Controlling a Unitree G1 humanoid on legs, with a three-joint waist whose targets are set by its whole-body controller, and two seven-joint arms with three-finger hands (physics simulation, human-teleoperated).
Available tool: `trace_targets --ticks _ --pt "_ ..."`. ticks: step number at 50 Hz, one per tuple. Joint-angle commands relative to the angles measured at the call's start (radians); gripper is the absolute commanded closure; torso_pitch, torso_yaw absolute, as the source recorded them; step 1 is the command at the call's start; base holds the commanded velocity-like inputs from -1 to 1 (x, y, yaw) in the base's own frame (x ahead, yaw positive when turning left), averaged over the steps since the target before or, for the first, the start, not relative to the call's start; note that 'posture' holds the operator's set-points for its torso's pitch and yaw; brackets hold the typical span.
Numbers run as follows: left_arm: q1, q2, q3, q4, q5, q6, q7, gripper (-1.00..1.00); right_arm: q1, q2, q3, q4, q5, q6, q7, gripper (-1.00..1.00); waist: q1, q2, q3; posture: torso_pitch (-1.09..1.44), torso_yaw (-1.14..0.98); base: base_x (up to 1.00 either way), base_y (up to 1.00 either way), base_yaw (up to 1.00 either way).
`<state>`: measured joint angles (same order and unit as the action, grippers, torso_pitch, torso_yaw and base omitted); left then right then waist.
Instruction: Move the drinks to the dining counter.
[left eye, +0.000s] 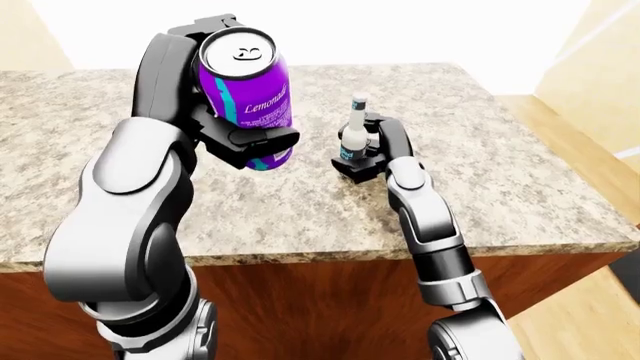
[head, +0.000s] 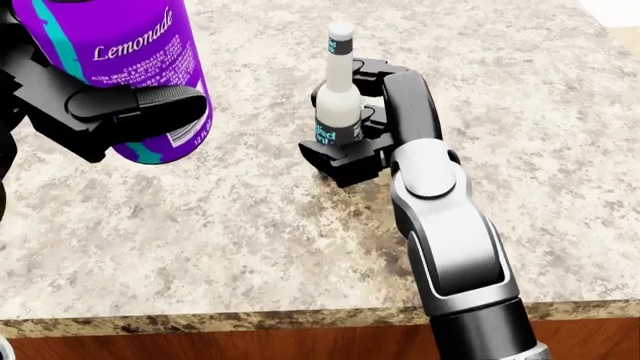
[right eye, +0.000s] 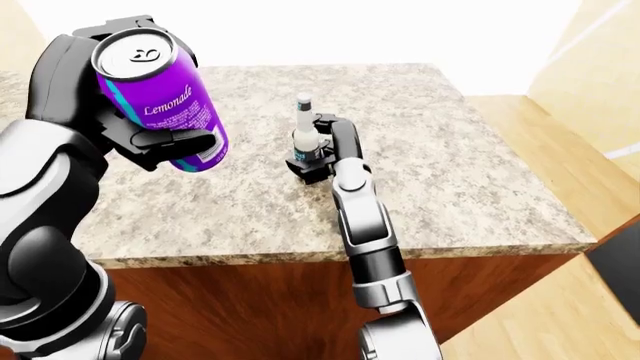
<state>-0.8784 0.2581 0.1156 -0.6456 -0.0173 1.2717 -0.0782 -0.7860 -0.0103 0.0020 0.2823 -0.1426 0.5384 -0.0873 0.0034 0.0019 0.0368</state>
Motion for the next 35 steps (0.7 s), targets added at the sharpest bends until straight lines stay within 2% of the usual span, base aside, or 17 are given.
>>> trace_targets --ticks 1,9,18,20,21,30,35 --pt "-0.031 0.009 0.011 -0.017 0.005 -0.032 0.006 1.0 -0.026 -0.008 -0.006 -0.017 -0.01 -0.015 -0.009 0.54 0.0 0.003 -0.022 0.0 0.0 0.0 0.0 0.0" --pt "-0.035 0.011 0.013 -0.025 0.003 -0.022 0.007 1.0 -0.02 -0.01 -0.005 -0.016 -0.012 -0.023 -0.004 0.11 0.0 0.003 -0.023 0.0 0.0 0.0 0.0 0.0" --pt "-0.041 0.016 0.016 -0.026 0.0 -0.016 0.007 1.0 -0.011 -0.018 -0.01 -0.033 -0.011 -0.019 0.005 0.06 0.0 0.003 -0.023 0.0 0.0 0.0 0.0 0.0" --pt "-0.045 0.017 0.016 -0.026 -0.001 -0.014 0.008 1.0 -0.009 -0.019 -0.008 -0.046 -0.011 -0.012 0.008 -0.01 0.0 0.002 -0.023 0.0 0.0 0.0 0.0 0.0" --pt "-0.044 0.017 0.016 -0.025 -0.001 -0.016 0.007 1.0 -0.007 -0.02 -0.008 -0.052 -0.012 -0.009 0.011 -0.11 0.0 0.002 -0.023 0.0 0.0 0.0 0.0 0.0" --pt "-0.051 0.021 0.018 -0.028 -0.005 -0.006 0.009 1.0 0.007 -0.028 -0.009 -0.089 -0.018 0.008 0.028 -0.34 0.001 0.001 -0.023 0.0 0.0 0.0 0.0 0.0" --pt "-0.054 0.023 0.018 -0.022 -0.006 -0.01 0.009 1.0 0.02 -0.028 -0.004 -0.124 -0.025 0.025 0.041 -0.55 0.001 0.001 -0.023 0.0 0.0 0.0 0.0 0.0"
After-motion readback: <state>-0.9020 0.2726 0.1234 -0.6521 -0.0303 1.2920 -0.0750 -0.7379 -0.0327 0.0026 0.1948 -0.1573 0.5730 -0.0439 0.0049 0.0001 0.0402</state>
